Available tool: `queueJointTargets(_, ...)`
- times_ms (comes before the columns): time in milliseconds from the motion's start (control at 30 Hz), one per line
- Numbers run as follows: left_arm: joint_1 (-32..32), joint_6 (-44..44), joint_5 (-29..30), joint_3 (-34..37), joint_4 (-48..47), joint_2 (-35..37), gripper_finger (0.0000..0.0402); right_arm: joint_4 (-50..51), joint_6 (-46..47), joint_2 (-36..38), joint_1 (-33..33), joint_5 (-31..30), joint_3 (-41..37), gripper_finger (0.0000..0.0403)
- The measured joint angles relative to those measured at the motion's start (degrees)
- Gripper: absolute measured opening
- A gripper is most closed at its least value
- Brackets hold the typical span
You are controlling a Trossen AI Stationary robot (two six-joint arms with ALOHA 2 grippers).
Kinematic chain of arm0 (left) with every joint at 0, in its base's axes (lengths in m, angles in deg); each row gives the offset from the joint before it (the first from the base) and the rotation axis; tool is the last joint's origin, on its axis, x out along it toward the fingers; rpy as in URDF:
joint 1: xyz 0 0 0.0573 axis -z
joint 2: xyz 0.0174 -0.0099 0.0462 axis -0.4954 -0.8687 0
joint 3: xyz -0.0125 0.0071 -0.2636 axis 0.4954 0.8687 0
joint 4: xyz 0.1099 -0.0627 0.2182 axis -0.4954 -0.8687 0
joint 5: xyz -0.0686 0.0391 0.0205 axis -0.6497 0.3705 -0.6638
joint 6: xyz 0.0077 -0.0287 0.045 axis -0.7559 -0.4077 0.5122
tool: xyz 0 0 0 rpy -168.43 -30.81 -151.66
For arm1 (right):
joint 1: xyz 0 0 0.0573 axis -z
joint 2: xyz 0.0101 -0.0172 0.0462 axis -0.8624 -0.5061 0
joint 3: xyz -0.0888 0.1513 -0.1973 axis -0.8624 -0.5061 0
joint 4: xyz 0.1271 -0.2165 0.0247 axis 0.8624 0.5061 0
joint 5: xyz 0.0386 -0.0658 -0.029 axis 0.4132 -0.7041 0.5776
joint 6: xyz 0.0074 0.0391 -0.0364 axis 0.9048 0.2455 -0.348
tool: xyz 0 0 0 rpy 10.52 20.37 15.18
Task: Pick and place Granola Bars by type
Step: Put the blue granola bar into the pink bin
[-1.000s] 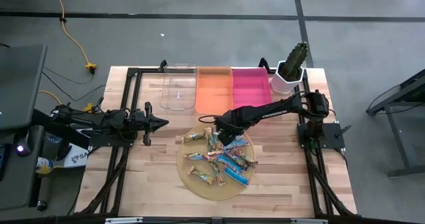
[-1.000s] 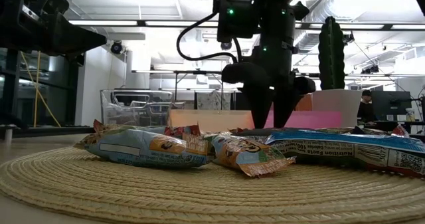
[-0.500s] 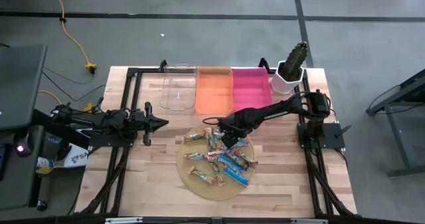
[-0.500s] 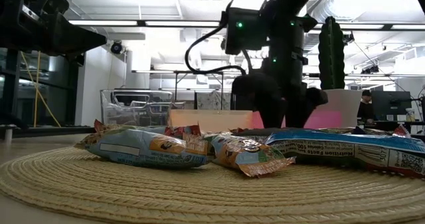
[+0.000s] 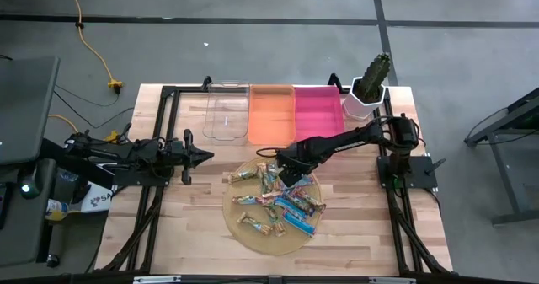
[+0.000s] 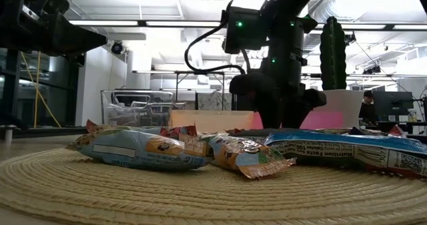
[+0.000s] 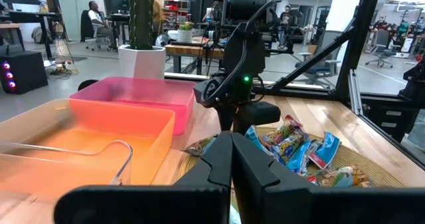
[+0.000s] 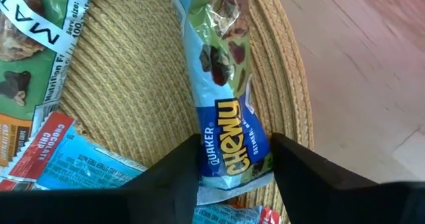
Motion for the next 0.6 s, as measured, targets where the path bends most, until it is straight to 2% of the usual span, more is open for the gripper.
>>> queueJointTargets(600,0.0,0.0,0.0,0.0,0.0,0.0,0.0001,-0.28,-0.33,0.65,-0.04,3.24,-0.12,0.0096)
